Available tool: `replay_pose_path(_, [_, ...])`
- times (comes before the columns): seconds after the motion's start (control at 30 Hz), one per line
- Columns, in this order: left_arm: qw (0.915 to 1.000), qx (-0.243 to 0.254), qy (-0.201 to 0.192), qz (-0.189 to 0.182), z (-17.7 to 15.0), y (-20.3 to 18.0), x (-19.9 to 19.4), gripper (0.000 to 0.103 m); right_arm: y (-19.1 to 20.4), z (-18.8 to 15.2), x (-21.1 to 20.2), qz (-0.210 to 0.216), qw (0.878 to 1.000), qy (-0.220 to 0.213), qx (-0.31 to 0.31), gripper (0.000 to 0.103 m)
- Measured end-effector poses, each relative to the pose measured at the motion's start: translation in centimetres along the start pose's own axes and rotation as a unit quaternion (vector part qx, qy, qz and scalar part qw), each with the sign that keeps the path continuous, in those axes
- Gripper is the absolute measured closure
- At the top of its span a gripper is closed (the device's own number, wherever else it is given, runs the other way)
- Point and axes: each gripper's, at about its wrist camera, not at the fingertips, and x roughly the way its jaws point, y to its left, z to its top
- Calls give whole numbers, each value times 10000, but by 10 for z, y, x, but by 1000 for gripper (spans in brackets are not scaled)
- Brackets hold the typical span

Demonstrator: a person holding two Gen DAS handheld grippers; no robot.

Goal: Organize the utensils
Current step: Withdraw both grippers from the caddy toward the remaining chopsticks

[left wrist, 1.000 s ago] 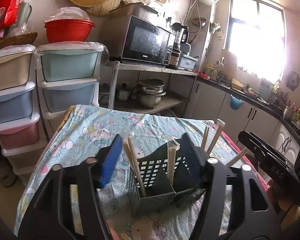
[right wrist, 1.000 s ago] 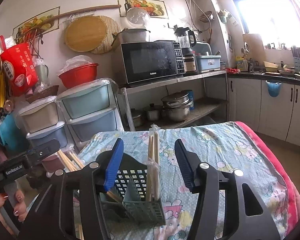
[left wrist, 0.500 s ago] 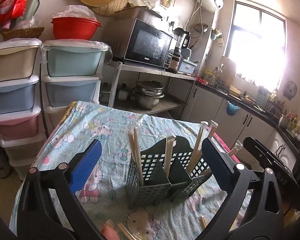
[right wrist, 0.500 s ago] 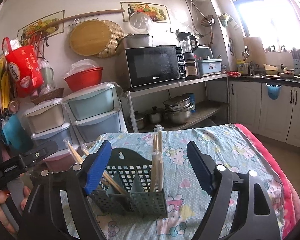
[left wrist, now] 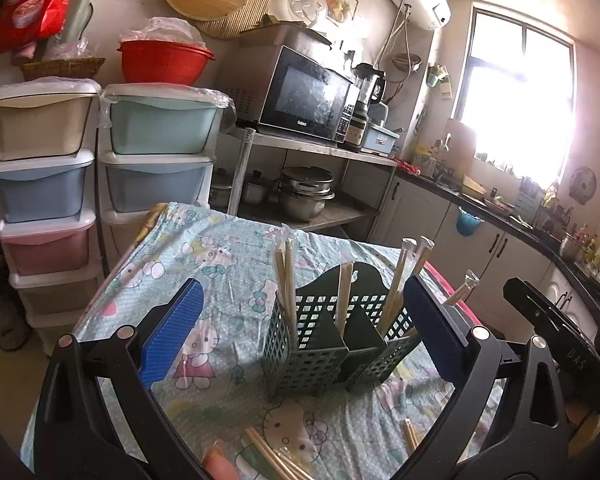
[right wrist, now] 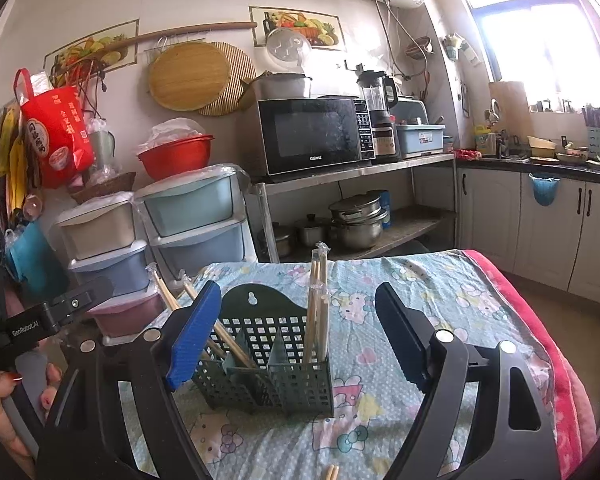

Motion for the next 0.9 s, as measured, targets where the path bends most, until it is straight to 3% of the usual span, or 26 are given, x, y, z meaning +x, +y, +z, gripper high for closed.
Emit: replay_pose_path(0.9, [9975,-20,701,115,-55,8,0,11,-11,-42,-30,-183,9984,529,-42,26])
